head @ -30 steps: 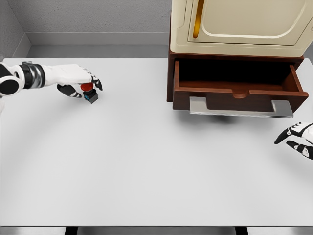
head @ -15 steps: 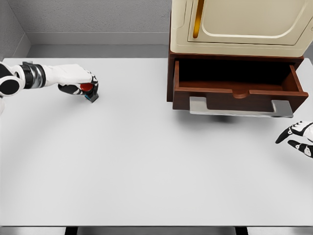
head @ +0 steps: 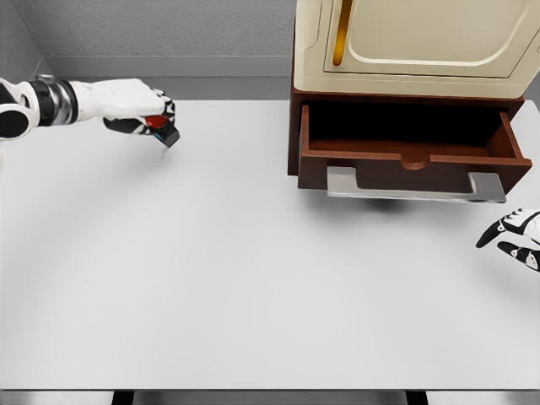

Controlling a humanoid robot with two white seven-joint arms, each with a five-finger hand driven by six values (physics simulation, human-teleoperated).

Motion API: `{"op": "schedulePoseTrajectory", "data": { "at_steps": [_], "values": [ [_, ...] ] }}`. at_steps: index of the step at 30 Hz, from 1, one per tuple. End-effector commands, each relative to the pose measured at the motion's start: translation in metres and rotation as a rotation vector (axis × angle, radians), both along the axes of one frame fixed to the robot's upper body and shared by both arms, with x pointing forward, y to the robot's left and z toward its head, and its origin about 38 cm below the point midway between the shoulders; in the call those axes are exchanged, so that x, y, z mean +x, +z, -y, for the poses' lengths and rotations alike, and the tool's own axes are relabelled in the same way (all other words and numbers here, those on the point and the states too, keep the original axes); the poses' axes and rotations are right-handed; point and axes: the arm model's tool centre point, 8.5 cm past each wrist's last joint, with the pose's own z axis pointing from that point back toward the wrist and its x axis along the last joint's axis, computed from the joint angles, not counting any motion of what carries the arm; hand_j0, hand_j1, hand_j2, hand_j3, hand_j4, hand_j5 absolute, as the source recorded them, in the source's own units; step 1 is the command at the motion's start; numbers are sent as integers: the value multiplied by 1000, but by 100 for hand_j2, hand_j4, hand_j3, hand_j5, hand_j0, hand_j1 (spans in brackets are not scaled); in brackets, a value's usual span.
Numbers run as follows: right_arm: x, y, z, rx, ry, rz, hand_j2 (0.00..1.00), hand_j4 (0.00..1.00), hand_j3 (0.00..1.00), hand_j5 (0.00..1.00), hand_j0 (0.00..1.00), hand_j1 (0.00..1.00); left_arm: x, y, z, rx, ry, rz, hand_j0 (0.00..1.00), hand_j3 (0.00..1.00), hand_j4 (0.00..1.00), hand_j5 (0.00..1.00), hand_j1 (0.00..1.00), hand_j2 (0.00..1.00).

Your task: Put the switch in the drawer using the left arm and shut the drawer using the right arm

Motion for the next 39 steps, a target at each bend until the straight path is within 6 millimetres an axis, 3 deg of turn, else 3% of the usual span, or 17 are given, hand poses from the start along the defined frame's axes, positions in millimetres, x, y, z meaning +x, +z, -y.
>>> {"op": "schedulePoseTrajectory", "data": {
  "at_steps": [1,5,13,20,25,34,39],
  "values": [
    [0,2,0,14,0,1,50,50,50,50,50,50,-5,11,14,-34,-46,21,35,35,35,35,35,35],
    [1,5,3,-1,1,2,50,50,50,50,50,50,-7,22,22,-111,-70,17,35,35,35,35,35,35],
    [-1,5,4,1,-1,-5,50,50,50,50,50,50,-34,57,67,-178,-243,92,35,35,35,35,35,35],
    [0,11,5,14,8,-2,50,50,50,50,50,50,-44,84,73,-241,-297,117,35,35,35,35,35,35],
    [0,11,5,13,8,-3,50,50,50,50,50,50,-46,87,84,-276,-324,110,35,35,35,35,35,35],
    [0,11,5,15,8,-3,50,50,50,50,50,50,-56,92,135,-336,-434,117,35,35,35,35,35,35],
    [0,12,6,13,8,-2,50,50,50,50,50,50,-57,110,160,-351,-487,145,35,35,35,35,35,35]
  ]
}}
